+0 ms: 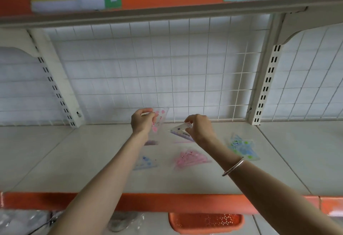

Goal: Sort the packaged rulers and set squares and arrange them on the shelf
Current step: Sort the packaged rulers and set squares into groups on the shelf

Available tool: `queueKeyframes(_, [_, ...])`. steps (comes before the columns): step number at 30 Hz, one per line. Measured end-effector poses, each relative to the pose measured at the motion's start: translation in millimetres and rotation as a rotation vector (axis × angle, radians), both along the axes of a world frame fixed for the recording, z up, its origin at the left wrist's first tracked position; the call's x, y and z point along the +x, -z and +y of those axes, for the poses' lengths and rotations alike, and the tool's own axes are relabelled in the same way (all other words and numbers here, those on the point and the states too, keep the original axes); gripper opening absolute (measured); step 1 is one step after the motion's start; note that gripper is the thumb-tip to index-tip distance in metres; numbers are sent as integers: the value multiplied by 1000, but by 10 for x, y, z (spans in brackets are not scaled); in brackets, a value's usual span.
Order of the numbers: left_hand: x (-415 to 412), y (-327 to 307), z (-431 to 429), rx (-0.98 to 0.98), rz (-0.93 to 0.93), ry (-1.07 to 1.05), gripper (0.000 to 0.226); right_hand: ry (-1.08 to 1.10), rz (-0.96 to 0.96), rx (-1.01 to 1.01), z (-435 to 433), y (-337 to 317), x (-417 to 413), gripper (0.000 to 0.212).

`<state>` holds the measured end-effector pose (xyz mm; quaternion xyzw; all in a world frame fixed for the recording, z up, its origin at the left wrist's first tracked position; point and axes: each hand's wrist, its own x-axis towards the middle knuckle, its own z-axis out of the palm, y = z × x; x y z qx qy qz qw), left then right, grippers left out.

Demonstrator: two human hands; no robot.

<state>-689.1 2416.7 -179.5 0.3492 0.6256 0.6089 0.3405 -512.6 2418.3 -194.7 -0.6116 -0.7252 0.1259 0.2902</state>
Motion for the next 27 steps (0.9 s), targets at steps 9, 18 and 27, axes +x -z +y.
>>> queueKeyframes(9, [-989, 33, -51, -9, -3, -77, 16, -139, -100, -58, 292, 48, -1099, 29])
queueKeyframes(18, [-1510, 138, -23, -69, 2, 1, 19, -168, -253, -122, 466, 136, -1710, 23])
queueKeyframes(27, [-1536, 248, 34, -100, 19, 94, 15, -153, -329, -210, 466, 217, -1772, 29])
